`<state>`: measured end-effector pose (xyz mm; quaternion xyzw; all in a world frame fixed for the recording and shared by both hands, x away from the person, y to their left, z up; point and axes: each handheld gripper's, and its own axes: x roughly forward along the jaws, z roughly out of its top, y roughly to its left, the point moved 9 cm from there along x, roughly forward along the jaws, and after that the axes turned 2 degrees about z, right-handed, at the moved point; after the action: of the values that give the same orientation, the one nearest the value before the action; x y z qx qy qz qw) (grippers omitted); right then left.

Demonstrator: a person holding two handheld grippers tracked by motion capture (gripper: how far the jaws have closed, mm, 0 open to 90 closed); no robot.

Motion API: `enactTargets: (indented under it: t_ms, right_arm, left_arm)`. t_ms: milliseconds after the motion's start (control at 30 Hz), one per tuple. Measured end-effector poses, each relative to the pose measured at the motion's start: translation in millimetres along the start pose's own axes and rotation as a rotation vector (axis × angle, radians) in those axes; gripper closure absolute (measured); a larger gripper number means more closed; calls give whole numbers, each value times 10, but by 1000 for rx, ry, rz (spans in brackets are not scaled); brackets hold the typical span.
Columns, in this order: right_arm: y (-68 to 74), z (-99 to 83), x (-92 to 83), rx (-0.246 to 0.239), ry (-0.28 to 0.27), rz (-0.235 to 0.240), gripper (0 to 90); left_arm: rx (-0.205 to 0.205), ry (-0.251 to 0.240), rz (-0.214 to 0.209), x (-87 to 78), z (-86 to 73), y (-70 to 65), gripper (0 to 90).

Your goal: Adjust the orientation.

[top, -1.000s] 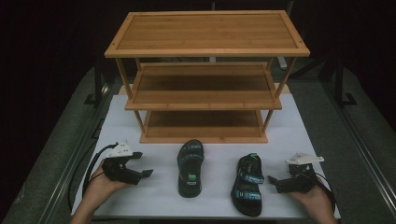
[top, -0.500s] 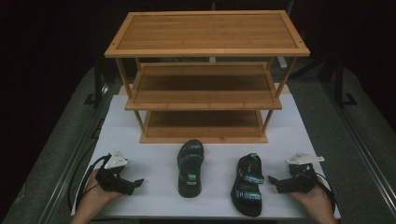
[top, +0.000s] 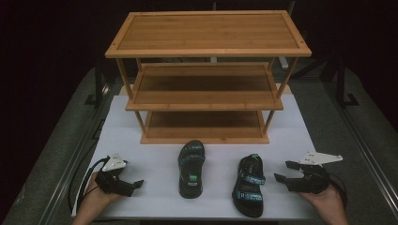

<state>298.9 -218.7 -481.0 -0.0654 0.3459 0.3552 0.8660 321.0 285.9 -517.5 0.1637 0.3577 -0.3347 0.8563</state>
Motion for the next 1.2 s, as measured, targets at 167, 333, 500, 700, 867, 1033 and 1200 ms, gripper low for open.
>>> enactTargets:
  t_ms: [167, 333, 500, 700, 867, 1033, 1200]
  right_arm:
    - [107, 125, -80, -28, -14, 45, 430]
    - [234, 292, -117, -57, -43, 108, 518]
    - [355, 535, -118, -117, -62, 140, 540]
    - [422, 776, -32, -164, -67, 158, 556]
    - [492, 896, 81, -206, -49, 186, 550]
    - [572, 947, 204, -241, -13, 199, 543]
    - [473, 923, 278, -234, 14, 186, 541]
  left_arm:
    - [0, 1, 0, 0, 0, 0, 0]
    - [0, 1, -1, 0, -1, 0, 0]
    - [-2, -2, 0, 3, 2, 0, 0]
    - [-4, -1, -2, 3, 2, -1, 0]
    - [-5, -1, -3, 3, 2, -1, 0]
    - [-5, -1, -2, 3, 2, -1, 0]
    - [-5, 0, -3, 4, 1, 0, 0]
